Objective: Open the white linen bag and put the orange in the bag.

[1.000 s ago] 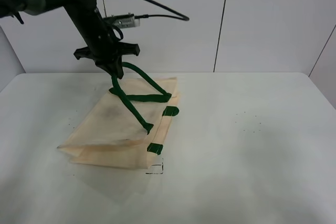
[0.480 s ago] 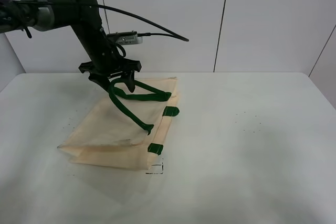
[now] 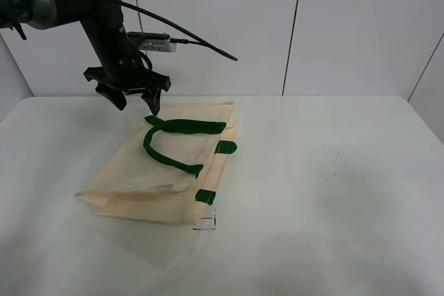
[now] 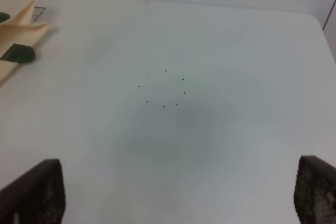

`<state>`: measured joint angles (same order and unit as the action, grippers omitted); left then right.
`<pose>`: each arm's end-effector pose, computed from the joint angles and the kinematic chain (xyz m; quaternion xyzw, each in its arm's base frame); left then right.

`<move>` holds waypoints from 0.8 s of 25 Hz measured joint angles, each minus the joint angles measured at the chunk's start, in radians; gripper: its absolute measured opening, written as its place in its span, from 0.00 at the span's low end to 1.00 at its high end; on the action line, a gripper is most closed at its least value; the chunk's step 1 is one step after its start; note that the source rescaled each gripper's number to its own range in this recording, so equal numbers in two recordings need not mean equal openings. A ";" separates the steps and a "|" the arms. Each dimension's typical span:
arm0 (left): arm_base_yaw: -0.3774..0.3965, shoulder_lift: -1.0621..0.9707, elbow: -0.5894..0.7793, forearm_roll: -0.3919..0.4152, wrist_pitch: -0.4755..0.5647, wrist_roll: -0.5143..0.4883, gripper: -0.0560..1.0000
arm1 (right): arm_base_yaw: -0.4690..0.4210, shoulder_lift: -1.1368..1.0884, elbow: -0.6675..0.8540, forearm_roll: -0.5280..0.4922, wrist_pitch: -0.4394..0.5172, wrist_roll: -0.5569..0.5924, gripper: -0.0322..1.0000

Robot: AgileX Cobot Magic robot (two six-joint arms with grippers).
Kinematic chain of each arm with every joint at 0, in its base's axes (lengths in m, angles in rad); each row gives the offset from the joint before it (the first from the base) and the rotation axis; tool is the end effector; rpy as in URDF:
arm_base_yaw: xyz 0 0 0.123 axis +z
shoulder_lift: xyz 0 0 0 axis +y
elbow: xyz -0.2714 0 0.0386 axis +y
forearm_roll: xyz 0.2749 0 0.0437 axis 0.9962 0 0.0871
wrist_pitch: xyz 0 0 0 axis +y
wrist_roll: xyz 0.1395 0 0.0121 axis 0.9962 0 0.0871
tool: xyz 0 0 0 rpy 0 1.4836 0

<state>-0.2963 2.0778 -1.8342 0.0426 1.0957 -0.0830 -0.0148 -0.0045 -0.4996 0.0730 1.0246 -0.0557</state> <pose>0.4670 -0.1370 0.1847 0.1117 0.9808 -0.0100 0.1596 0.0750 0.0076 0.2728 -0.0180 0.8418 0.0175 0.5392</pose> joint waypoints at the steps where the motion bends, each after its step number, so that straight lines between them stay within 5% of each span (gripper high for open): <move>1: 0.013 -0.002 -0.001 0.000 0.001 0.000 0.89 | 0.000 0.000 0.000 0.000 0.000 0.000 1.00; 11: 0.263 -0.001 -0.001 0.012 0.037 0.001 0.89 | 0.000 0.000 0.000 0.000 0.000 0.000 1.00; 20: 0.283 -0.083 0.090 0.022 0.068 0.000 0.89 | 0.000 0.000 0.000 0.000 0.000 0.000 1.00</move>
<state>-0.0138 1.9953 -1.7439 0.0651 1.1632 -0.0831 -0.0148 -0.0045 -0.4996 0.0730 1.0246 -0.0557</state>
